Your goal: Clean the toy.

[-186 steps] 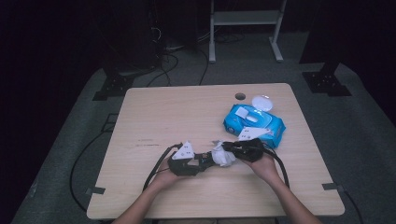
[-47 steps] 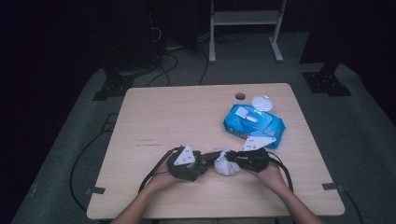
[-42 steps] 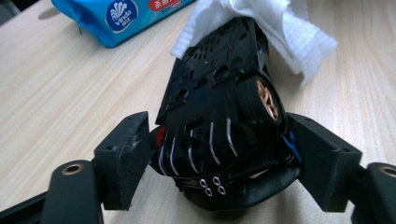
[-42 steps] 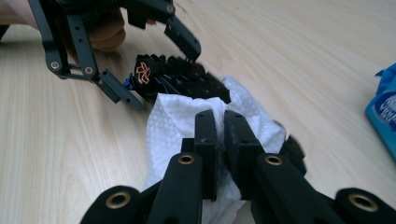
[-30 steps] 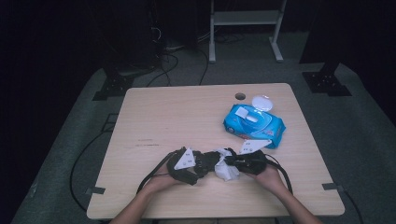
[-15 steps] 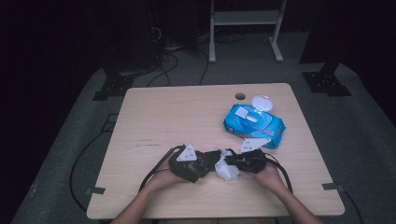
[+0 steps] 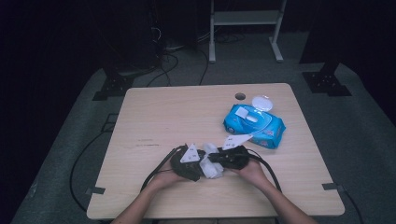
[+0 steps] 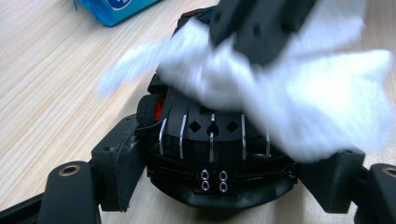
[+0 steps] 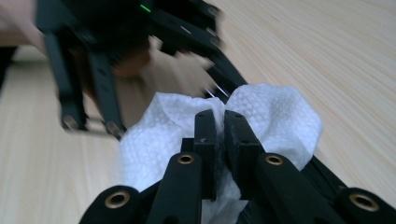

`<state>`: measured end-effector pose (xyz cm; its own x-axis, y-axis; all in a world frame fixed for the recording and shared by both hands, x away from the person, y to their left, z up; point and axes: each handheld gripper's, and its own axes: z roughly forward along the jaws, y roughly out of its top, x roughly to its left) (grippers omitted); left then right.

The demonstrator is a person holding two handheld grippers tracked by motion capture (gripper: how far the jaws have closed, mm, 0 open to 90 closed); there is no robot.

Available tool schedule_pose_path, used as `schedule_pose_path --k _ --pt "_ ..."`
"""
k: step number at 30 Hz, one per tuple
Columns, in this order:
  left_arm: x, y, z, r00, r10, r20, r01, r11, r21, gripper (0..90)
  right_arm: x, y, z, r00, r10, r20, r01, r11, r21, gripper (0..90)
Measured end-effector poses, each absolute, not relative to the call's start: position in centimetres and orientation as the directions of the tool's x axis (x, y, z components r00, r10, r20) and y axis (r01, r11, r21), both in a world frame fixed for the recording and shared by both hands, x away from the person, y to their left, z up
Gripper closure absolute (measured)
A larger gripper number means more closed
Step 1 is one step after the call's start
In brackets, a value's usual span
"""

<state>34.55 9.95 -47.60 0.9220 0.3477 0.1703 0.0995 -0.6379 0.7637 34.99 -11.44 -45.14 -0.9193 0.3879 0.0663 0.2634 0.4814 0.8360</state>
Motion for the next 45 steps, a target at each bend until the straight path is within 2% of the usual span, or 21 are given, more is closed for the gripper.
schedule_pose_path --k 5,14,24,33,41,45 --pt "34.5 10.1 -47.6 0.920 0.353 0.169 0.105 -0.638 0.763 23.4 35.0 -10.0 -45.0 -0.933 0.356 0.058 0.238 0.486 0.841 83.4" --pt "34.6 10.1 -47.5 0.920 0.353 0.169 0.105 -0.640 0.761 23.4 36.1 -14.1 -45.8 -0.877 0.473 0.085 0.332 0.469 0.818 83.4" --pt "34.8 10.2 -47.5 0.915 0.359 0.184 0.100 -0.645 0.757 23.4 35.8 -11.4 -45.4 -0.912 0.399 0.096 0.289 0.457 0.841 83.2" --pt "34.8 10.1 -47.5 0.916 0.356 0.187 0.096 -0.645 0.758 23.4 35.9 -14.5 -46.1 -0.871 0.477 0.117 0.354 0.444 0.823 82.9" --pt "34.7 10.1 -47.4 0.915 0.355 0.194 0.093 -0.650 0.754 23.3 35.6 -12.1 -45.5 -0.899 0.428 0.098 0.307 0.453 0.837 82.9" --pt "34.7 10.2 -47.4 0.915 0.356 0.190 0.096 -0.648 0.755 23.3 35.8 -12.3 -45.5 -0.895 0.436 0.092 0.310 0.461 0.832 82.9"
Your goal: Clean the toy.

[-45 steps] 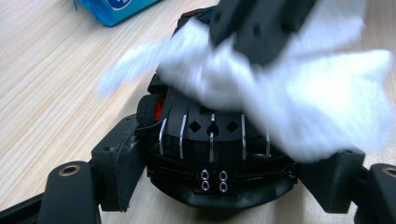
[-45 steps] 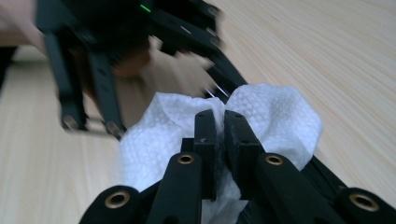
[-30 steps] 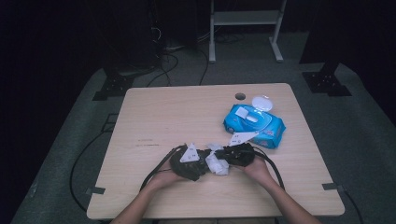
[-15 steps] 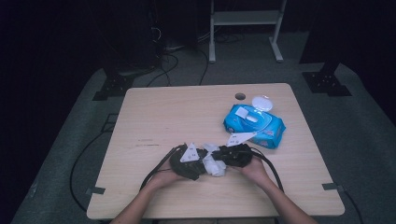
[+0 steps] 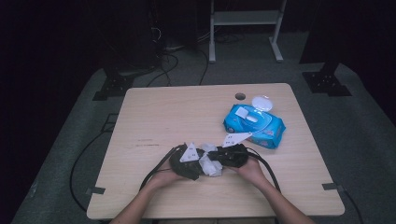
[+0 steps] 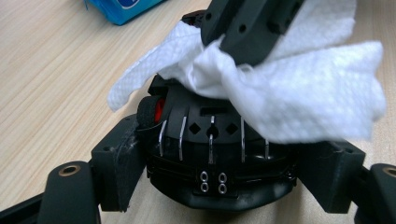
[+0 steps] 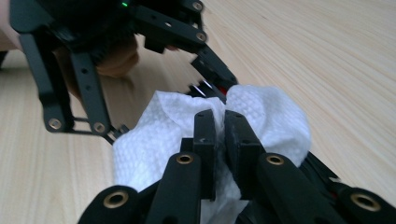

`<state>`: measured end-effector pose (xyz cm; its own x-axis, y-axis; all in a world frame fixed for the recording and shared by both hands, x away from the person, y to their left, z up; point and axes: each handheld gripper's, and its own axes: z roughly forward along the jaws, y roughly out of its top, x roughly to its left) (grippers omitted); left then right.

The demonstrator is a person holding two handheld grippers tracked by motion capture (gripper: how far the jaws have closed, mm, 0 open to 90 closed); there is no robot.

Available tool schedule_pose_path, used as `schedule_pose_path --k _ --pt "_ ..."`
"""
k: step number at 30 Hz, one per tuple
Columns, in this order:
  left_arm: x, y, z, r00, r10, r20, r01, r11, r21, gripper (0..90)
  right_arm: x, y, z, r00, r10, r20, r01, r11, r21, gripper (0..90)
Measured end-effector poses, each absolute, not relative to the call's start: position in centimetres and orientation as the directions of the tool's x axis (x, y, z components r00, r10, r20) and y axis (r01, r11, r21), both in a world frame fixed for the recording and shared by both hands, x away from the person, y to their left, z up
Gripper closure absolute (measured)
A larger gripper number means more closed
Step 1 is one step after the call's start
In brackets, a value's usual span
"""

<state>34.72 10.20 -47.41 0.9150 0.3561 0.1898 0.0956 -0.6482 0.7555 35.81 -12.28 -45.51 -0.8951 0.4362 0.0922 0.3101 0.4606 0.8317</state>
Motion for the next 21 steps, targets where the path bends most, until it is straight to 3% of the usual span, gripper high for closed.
schedule_pose_path --k 21 --pt "34.8 10.5 -47.5 0.922 0.343 0.180 0.094 -0.649 0.755 23.5 36.6 -17.9 -46.7 -0.800 0.596 0.066 0.398 0.445 0.802 82.9"
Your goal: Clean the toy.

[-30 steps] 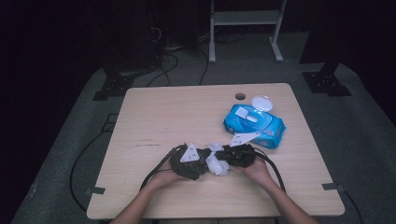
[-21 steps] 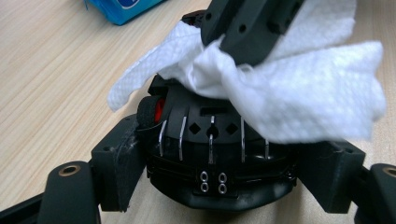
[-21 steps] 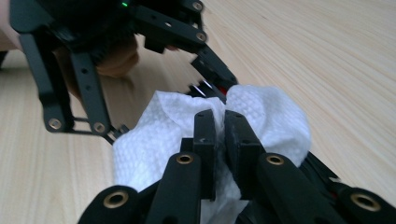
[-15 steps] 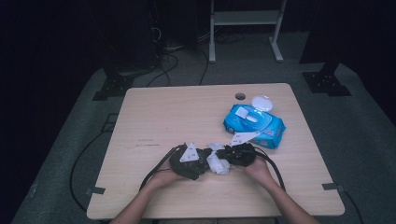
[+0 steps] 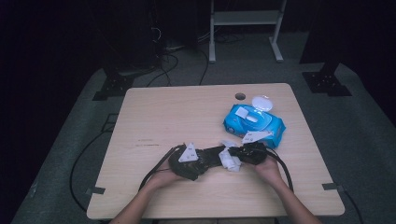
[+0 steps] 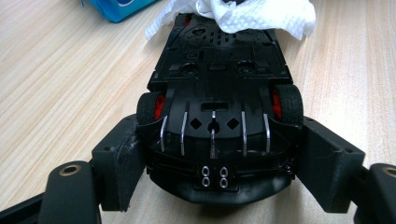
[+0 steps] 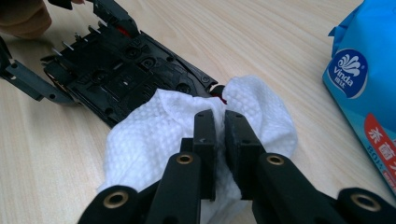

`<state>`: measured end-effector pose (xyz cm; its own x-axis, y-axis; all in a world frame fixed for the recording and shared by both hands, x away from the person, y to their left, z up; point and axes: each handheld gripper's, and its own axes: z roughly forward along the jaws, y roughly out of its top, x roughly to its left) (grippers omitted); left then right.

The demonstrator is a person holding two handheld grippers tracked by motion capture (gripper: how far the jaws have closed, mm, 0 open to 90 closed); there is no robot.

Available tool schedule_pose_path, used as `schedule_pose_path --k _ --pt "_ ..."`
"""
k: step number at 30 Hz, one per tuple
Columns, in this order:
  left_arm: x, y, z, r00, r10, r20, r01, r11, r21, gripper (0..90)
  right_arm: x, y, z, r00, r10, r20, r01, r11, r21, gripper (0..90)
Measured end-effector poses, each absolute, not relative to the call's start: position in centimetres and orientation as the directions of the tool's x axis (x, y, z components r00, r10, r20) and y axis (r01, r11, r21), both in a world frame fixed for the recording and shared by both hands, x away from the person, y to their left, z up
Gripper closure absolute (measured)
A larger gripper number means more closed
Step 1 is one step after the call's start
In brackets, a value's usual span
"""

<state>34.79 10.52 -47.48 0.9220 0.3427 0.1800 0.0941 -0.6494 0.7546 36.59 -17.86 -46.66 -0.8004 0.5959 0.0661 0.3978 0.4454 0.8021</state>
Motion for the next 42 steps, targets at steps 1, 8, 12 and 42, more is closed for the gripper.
schedule_pose_path --k 1,8,12,42 --pt "34.8 10.5 -47.5 0.922 0.343 0.179 0.095 -0.649 0.755 23.5 36.5 -17.7 -46.6 -0.802 0.593 0.070 0.398 0.443 0.804 82.9" --pt "34.7 10.5 -47.6 0.918 0.349 0.189 0.098 -0.660 0.744 23.6 35.4 -14.2 -46.1 -0.869 0.488 0.084 0.331 0.446 0.831 82.8" --pt "34.8 10.6 -47.6 0.916 0.355 0.188 0.103 -0.659 0.745 23.6 35.5 -14.0 -46.0 -0.871 0.488 0.054 0.314 0.469 0.826 82.8" --pt "34.9 10.7 -47.5 0.912 0.367 0.185 0.107 -0.647 0.755 23.6 37.3 -9.5 -45.1 -0.873 0.480 0.083 0.324 0.446 0.834 82.9"
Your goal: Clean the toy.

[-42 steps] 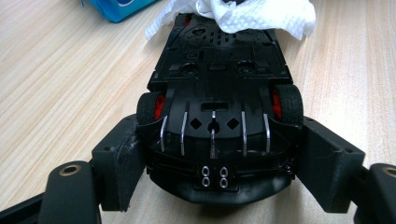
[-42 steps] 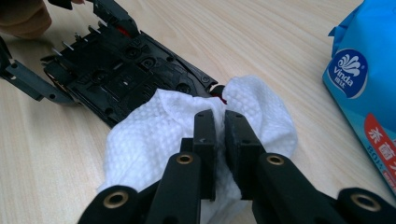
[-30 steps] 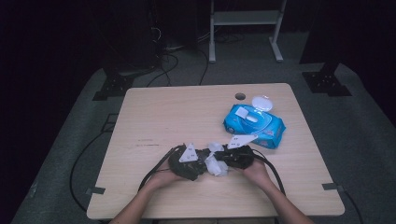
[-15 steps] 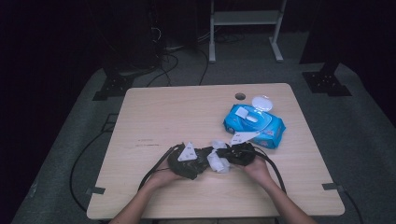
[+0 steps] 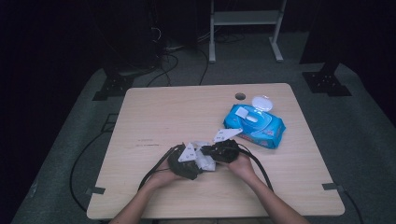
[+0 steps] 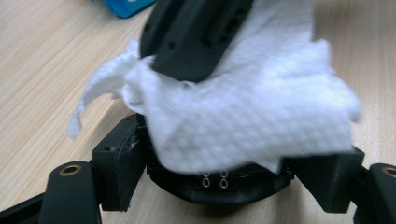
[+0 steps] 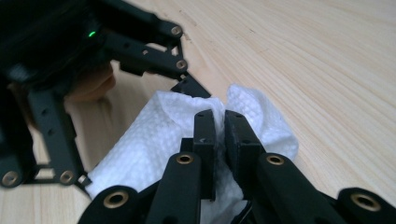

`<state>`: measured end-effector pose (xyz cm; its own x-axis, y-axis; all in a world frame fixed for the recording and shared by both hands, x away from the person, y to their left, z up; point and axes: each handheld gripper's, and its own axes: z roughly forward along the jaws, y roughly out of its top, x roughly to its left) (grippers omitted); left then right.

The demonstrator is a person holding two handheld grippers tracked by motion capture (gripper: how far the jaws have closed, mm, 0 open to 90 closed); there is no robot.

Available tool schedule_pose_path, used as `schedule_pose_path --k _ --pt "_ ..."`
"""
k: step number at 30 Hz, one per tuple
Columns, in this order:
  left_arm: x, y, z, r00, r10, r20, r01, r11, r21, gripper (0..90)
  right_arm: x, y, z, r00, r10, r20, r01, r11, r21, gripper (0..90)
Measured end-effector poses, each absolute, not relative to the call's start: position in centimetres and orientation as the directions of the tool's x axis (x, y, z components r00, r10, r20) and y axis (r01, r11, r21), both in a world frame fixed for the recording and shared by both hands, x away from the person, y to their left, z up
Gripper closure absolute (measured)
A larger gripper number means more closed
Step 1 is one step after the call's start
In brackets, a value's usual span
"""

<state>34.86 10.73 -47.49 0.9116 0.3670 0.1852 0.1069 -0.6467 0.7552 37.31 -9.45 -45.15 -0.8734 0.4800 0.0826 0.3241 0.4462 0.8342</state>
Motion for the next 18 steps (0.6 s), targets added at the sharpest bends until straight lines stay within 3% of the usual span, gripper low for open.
schedule_pose_path --k 6,12,18 --pt "35.0 10.9 -47.7 0.913 0.364 0.182 0.111 -0.653 0.749 23.6 37.6 -9.1 -45.3 -0.877 0.474 0.081 0.325 0.460 0.827 82.9" --pt "34.9 10.9 -47.6 0.913 0.361 0.189 0.101 -0.650 0.753 23.6 39.0 -11.8 -45.5 -0.820 0.567 0.075 0.380 0.443 0.812 82.9" --pt "34.8 10.8 -47.5 0.914 0.356 0.195 0.096 -0.657 0.747 23.7 38.0 -9.4 -45.1 -0.861 0.503 0.079 0.335 0.442 0.832 82.8"
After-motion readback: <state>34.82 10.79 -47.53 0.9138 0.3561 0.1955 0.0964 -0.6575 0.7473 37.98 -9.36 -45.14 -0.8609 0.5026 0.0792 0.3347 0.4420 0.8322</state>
